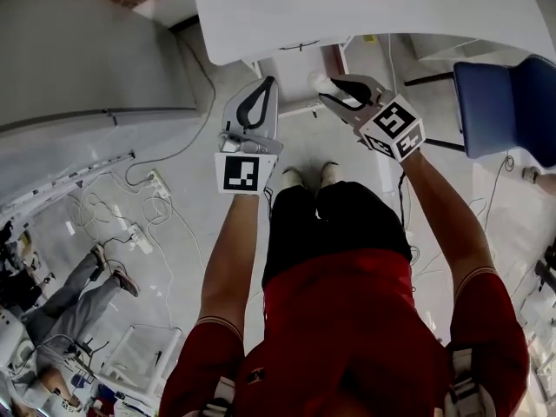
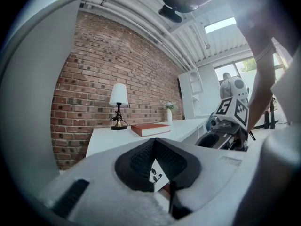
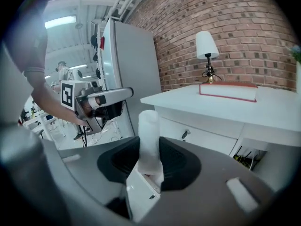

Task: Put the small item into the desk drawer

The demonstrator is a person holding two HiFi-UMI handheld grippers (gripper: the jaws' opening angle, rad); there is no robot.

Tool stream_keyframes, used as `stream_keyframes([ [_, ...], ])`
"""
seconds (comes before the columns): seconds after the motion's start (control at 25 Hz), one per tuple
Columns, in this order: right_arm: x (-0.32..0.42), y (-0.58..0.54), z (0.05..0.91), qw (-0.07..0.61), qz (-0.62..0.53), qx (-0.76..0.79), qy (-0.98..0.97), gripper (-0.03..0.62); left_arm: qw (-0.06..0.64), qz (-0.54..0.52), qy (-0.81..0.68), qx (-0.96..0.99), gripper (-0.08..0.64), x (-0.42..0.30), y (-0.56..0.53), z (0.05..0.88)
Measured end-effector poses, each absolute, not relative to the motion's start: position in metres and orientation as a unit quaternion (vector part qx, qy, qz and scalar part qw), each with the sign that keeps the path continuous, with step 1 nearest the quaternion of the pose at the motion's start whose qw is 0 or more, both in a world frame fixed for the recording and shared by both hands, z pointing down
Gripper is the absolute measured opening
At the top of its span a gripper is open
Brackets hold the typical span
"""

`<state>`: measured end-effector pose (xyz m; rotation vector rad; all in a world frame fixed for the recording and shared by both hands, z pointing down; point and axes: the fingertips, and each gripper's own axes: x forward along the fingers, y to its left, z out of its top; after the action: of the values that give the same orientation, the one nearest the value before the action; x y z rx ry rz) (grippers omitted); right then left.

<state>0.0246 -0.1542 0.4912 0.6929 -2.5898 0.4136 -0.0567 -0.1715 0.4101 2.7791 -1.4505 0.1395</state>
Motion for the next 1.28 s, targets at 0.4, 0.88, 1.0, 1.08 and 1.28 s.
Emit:
stream_keyframes([
  [0.4, 0.003, -0.197, 0.619, 0.300, 0.164, 0.220, -0.914, 0.138, -0.003, 0.069, -0.457, 0.887, 0.006, -0.072, -0.206, 0.500],
  [0.88, -0.015, -0.213, 0.744, 0.382, 0.146, 0.172, -0.896, 0.138, -0.018, 0.056, -0.460, 0.886, 0.006, -0.083, -0.214, 0.580],
  [1.0, -0.016, -0.218, 0.770, 0.397, 0.146, 0.167, -0.891, 0.138, -0.020, 0.051, -0.461, 0.886, 0.006, -0.084, -0.217, 0.595],
  [1.08, -0.016, -0.221, 0.784, 0.407, 0.144, 0.165, -0.887, 0.138, -0.026, 0.044, -0.463, 0.885, 0.006, -0.084, -0.219, 0.601],
  [1.28, -0.023, -0.230, 0.820, 0.431, 0.137, 0.155, -0.878, 0.138, -0.037, 0.035, -0.465, 0.884, 0.006, -0.091, -0.223, 0.622],
])
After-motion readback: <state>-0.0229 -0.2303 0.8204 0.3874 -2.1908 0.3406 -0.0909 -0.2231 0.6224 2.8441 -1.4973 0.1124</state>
